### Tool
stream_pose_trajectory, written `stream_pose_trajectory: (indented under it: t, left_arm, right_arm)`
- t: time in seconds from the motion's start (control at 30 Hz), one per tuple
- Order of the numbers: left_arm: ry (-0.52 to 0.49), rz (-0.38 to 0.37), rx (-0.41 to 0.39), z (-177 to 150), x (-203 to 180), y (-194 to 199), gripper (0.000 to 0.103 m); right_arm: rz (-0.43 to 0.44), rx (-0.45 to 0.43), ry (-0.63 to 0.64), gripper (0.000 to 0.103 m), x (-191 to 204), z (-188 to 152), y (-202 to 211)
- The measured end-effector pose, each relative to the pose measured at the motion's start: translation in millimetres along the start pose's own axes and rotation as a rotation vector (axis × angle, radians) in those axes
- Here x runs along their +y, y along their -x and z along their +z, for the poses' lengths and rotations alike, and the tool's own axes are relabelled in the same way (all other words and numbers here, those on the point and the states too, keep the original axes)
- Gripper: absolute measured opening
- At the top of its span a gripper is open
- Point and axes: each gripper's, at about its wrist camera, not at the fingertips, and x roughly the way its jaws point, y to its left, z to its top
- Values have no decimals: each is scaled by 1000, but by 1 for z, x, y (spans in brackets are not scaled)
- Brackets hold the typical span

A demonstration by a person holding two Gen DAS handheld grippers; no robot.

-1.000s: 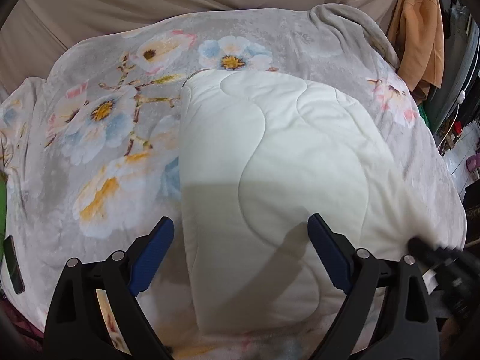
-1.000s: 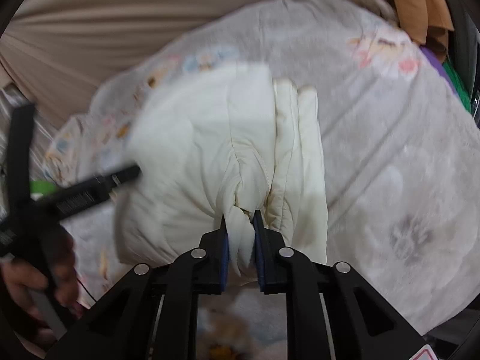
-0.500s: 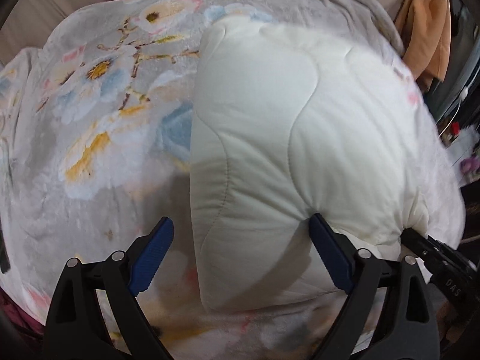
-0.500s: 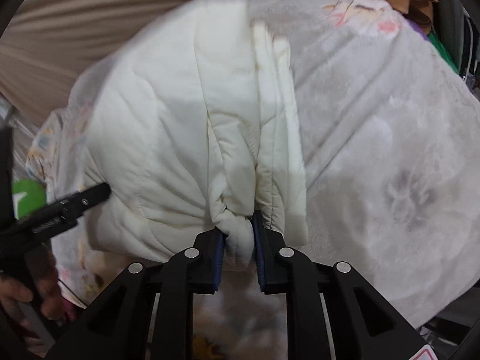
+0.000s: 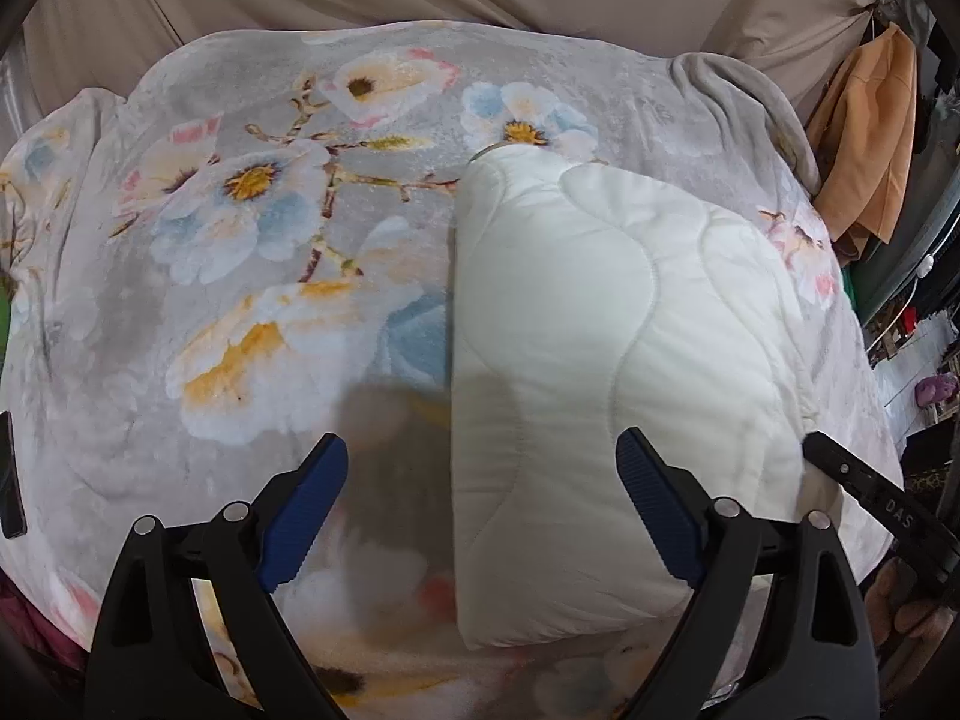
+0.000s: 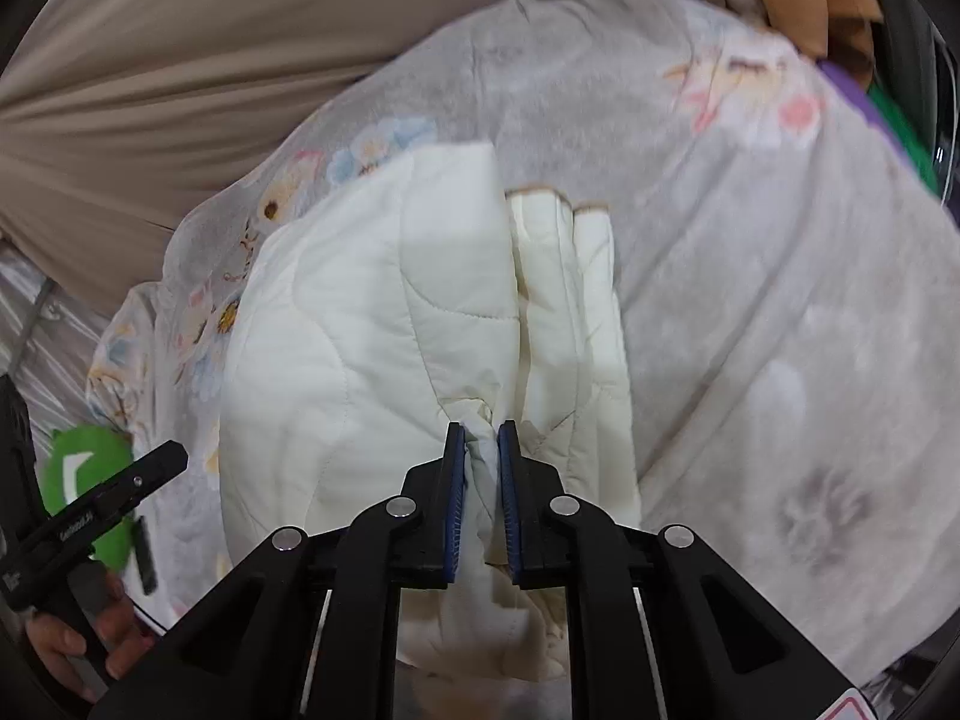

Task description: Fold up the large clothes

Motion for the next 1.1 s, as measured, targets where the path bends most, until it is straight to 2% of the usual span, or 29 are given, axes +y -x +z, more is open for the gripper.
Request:
stream_pose_trajectory:
  t: [0.1, 0.17, 0.27, 0.33, 0.4, 0.47, 0.53, 0.57, 0.67, 0.7, 0.87, 0.97, 1.03, 1.1]
  left_arm:
    - [13, -3, 46, -4, 6, -16, 89]
    - [42, -33, 77, -4, 9, -22, 89]
    - [79, -90, 82, -1, 16, -23, 89]
    - [106, -132, 91, 3, 18, -25, 90]
    - [125, -167, 105, 6, 20, -32, 92]
    - [130, -201, 137, 9, 16, -43, 93]
    - [129, -228, 175, 10, 12, -58, 96]
    - [135, -248, 194, 10, 10, -67, 98]
    - [172, -325, 235, 9, 10, -87, 98]
    - [196, -352, 246, 9, 11, -93, 98]
    - [210, -404, 245, 8, 11, -111, 98]
    - [214, -394, 248, 10, 7, -111, 98]
    - [178, -359, 237, 13, -2, -105, 97]
    - [113, -310, 206, 16, -16, -92, 88]
  right_arm:
    - [-39, 107, 18, 15, -10, -11, -35]
    - [-33, 117, -8, 16, -12, -8, -33]
    - [1, 50, -29, 19, -11, 4, -6]
    - [-17, -6, -51, 28, -17, 12, 11]
    - [-35, -19, -85, 38, -28, 18, 13]
    - [-57, 14, -125, 41, -43, 21, 2]
    - [-48, 84, -150, 45, -51, 20, -17]
    - [-37, 108, -159, 46, -52, 19, -25]
    - [33, 166, -175, 51, -48, 15, -43]
    - [36, 174, -173, 57, -46, 14, -47]
    - [62, 227, -216, 64, -48, 13, -77]
    - [95, 245, -252, 64, -54, 13, -89]
    - [106, 247, -251, 58, -53, 14, -91]
    - [102, 225, -200, 33, -45, 16, -82]
